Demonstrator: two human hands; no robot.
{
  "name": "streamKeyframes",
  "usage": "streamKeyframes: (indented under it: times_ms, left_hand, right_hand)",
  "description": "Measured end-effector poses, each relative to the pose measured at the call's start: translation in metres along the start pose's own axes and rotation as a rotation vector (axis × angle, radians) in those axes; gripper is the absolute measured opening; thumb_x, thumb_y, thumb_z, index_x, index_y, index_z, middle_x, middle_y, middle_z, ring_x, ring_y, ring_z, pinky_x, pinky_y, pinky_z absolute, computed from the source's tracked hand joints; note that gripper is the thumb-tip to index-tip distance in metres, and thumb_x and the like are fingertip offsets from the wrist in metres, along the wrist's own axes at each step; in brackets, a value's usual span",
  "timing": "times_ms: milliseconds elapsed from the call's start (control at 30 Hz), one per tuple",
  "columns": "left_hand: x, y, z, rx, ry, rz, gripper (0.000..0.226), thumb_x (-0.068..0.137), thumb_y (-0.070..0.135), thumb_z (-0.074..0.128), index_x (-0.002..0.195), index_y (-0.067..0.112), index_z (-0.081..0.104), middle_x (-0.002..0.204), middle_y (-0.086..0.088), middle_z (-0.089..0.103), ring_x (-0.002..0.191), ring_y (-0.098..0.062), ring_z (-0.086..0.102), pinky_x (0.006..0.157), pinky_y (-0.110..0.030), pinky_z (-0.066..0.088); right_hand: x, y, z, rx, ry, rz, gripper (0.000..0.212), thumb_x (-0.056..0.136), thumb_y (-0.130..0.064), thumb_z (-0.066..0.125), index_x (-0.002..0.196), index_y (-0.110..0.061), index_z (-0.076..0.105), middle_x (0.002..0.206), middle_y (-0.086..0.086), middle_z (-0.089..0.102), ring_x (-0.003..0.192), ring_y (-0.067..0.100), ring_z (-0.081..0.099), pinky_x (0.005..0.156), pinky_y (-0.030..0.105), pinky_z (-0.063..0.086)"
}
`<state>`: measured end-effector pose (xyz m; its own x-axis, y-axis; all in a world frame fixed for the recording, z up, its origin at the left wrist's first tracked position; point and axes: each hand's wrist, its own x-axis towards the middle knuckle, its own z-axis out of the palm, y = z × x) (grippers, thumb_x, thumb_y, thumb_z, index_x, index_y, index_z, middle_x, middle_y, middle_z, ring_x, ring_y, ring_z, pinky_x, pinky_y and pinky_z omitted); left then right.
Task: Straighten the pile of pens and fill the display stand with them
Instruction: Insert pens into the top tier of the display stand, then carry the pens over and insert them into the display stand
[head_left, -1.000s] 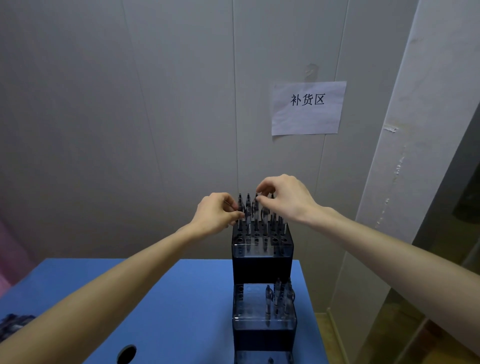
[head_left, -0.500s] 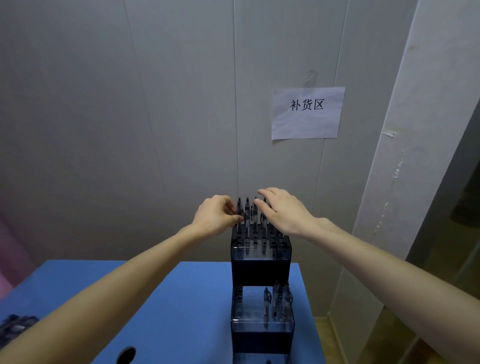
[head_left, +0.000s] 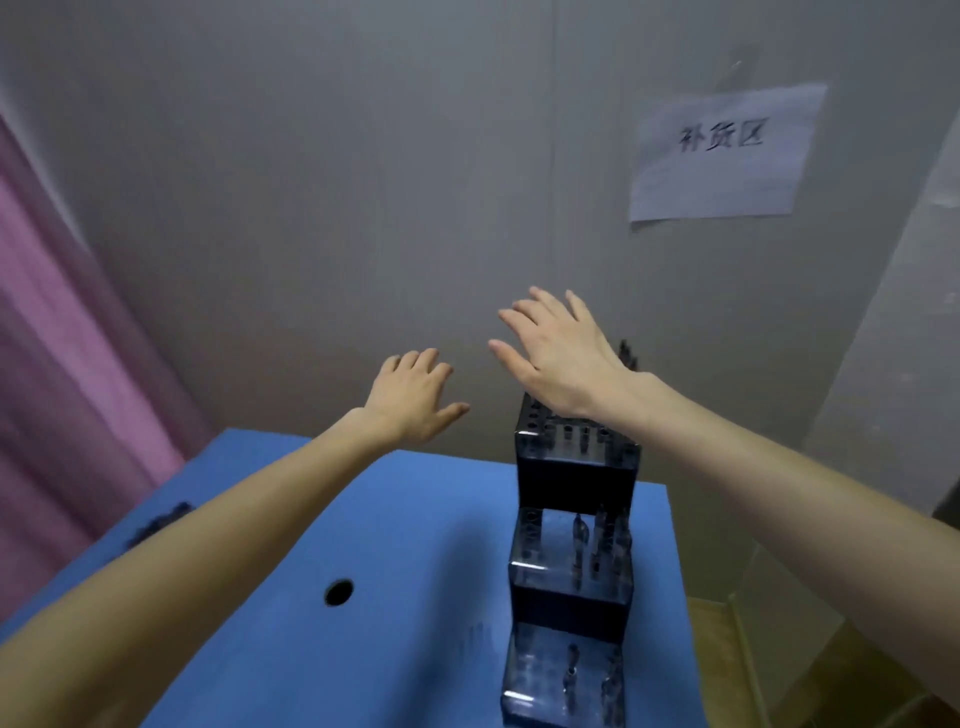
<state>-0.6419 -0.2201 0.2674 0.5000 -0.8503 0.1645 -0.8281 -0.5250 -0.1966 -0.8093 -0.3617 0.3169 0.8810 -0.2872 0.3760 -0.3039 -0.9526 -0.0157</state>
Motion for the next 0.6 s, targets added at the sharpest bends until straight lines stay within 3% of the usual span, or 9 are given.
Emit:
streamKeyframes:
  times_ms: [200, 400, 600]
  left_hand:
    - [-0.077, -0.090, 0.027, 0.151, -0.179, -0.216, 0.070, 0.100, 0.066, 0.039, 0.149, 0.017, 0.043, 0.164, -0.014, 0.027, 0.148, -0.032, 0.029, 0.121, -0.047, 0.022]
    - [-0.164, -0.189, 0.040, 0.187, -0.316, -0.445, 0.072, 0.099, 0.068, 0.039, 0.150, 0.016, 0.043, 0.156, -0.013, 0.037, 0.141, -0.033, 0.037, 0.115, -0.046, 0.031]
    - [-0.242, -0.282, 0.053, 0.174, -0.359, -0.519, 0.074, 0.100, 0.067, 0.038, 0.153, 0.016, 0.037, 0.159, -0.013, 0.033, 0.146, -0.032, 0.033, 0.118, -0.047, 0.029]
  right_hand:
    - [0.020, -0.085, 0.026, 0.011, -0.021, -0.188, 0.065, 0.105, -0.056, 0.026, 0.153, -0.013, 0.036, 0.156, 0.008, 0.040, 0.155, 0.026, 0.015, 0.125, 0.053, 0.006]
    - [0.026, -0.170, 0.056, 0.074, -0.140, -0.286, 0.066, 0.105, -0.057, 0.026, 0.153, -0.013, 0.036, 0.157, 0.009, 0.038, 0.155, 0.027, 0.014, 0.124, 0.049, 0.013]
    - [0.039, -0.260, 0.096, 0.044, -0.277, -0.304, 0.067, 0.105, -0.057, 0.031, 0.155, -0.012, 0.034, 0.159, 0.010, 0.036, 0.154, 0.027, 0.016, 0.122, 0.045, 0.020]
